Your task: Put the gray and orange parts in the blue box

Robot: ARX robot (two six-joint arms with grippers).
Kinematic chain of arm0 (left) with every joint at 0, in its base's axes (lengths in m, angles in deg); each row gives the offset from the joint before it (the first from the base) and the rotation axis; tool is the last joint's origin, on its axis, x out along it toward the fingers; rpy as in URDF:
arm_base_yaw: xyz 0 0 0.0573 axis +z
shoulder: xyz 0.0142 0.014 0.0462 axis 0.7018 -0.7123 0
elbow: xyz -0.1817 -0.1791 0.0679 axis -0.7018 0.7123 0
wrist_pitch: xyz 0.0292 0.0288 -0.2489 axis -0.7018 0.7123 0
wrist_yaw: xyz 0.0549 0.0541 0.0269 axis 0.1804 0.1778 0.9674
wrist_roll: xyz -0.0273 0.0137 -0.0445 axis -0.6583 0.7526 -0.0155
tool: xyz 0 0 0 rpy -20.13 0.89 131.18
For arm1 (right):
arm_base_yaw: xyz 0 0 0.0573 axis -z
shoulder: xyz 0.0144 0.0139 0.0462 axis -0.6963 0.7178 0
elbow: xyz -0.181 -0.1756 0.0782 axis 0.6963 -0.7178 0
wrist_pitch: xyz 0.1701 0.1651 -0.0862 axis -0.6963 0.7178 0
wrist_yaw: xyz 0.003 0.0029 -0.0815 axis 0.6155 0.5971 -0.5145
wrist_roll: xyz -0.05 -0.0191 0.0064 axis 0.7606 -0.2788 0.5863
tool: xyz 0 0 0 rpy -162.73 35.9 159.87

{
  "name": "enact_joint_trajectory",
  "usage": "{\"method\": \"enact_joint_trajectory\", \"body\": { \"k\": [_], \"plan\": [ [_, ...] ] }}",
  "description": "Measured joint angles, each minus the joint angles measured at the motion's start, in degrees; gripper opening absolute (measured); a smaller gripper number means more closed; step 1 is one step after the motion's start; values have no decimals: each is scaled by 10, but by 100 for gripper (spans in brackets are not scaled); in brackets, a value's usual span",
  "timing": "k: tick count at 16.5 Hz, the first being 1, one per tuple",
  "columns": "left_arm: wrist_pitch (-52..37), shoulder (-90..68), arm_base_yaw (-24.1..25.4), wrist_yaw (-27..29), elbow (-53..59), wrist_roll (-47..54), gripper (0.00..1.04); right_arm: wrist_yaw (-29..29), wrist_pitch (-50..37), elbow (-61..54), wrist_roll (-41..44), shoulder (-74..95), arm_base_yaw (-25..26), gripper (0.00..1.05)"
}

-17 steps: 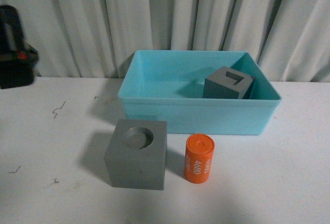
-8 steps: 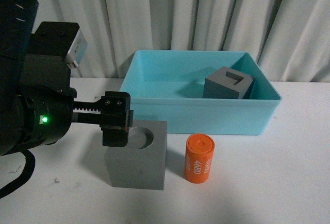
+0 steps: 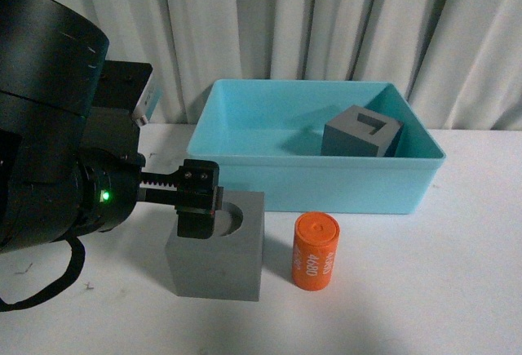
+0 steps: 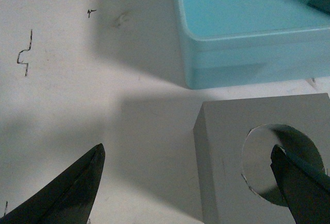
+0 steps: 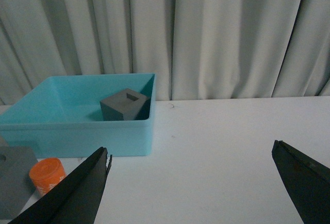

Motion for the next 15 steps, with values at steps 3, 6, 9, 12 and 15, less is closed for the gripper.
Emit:
{"method": "enact_joint_trajectory", "body": {
  "k": [3, 6, 9, 12, 15],
  "plan": [
    [-1, -16, -5, -5, -11, 0, 98, 0, 0, 0, 0, 0, 0, 98],
    [1, -29, -9, -13, -15, 0, 98, 0, 0, 0, 0, 0, 0, 98],
    [1, -43, -12, -15, -21, 0, 98, 0, 0, 0, 0, 0, 0, 98],
    [1, -53, -13, -18, -22, 0, 98, 0, 0, 0, 0, 0, 0, 98],
    [2, -67, -16, -20, -32, 0, 98, 0, 0, 0, 0, 0, 0, 98]
  ]
}}
